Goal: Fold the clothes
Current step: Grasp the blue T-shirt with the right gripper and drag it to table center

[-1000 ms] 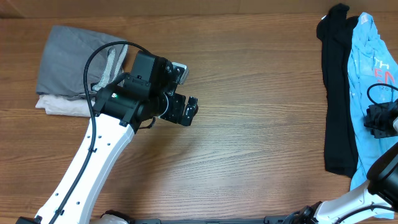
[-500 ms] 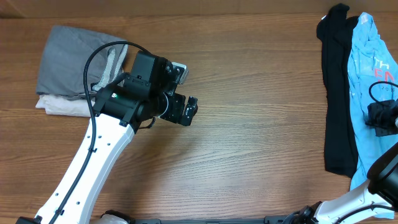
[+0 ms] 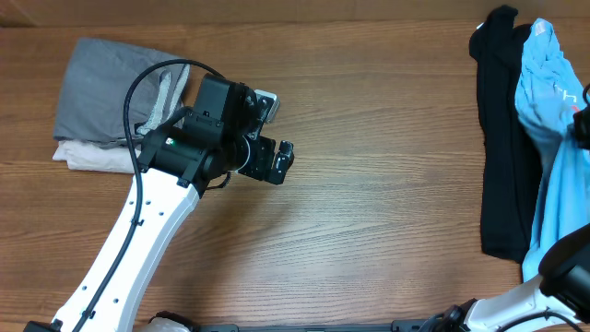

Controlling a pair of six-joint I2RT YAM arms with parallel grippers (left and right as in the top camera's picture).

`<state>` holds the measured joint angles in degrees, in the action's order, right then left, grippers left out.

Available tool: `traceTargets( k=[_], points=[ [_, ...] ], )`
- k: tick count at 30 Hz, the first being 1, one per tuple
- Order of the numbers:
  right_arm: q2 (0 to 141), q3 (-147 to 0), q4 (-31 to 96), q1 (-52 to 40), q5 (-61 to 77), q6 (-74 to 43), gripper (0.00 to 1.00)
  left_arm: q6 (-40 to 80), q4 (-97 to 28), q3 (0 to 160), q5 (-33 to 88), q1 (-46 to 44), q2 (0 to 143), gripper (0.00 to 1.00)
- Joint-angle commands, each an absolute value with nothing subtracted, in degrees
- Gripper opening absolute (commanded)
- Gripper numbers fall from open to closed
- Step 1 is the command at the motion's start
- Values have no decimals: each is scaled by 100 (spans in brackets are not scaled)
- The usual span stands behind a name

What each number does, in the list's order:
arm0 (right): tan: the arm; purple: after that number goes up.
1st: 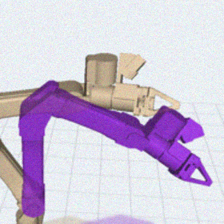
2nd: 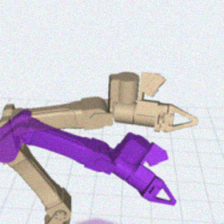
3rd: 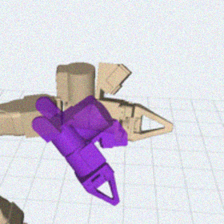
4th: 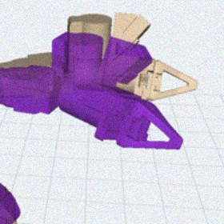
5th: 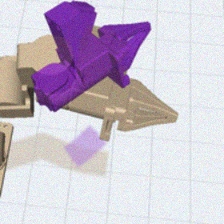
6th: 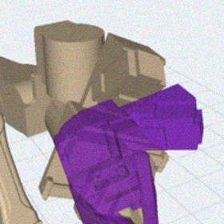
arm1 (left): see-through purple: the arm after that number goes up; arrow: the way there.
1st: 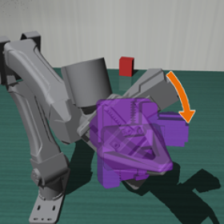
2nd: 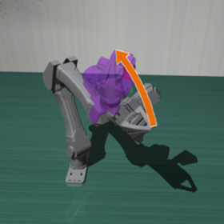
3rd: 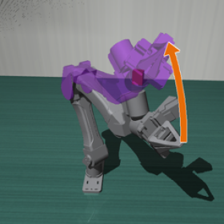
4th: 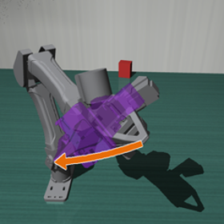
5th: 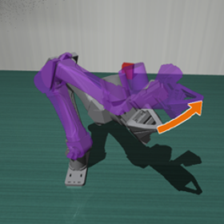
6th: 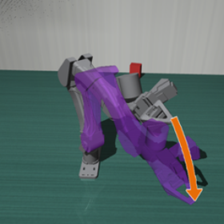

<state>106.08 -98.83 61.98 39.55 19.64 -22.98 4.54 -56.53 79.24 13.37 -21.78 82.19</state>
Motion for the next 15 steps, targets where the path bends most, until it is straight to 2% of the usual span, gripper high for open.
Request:
traceTargets(
  k=[1, 6, 10, 15],
  points=[
    [10392, -10573, 6742, 3634, 2397, -1555, 4, 471, -5629, 8128, 1288, -2211, 8248, 100],
    [10392, -10980, 7620, 2749, 2580, -1168, 4, 469, -5723, 8600, 1264, -2209, 8248, 100],
    [10388, -10980, 7843, 1975, 2611, -1173, 4, 467, -6071, 9113, 869, -2202, 8248, 100],
    [10388, -10980, 7859, 543, 2707, -1332, 4, 427, -6768, 9843, 158, -2010, 8248, 100]
  ],
)
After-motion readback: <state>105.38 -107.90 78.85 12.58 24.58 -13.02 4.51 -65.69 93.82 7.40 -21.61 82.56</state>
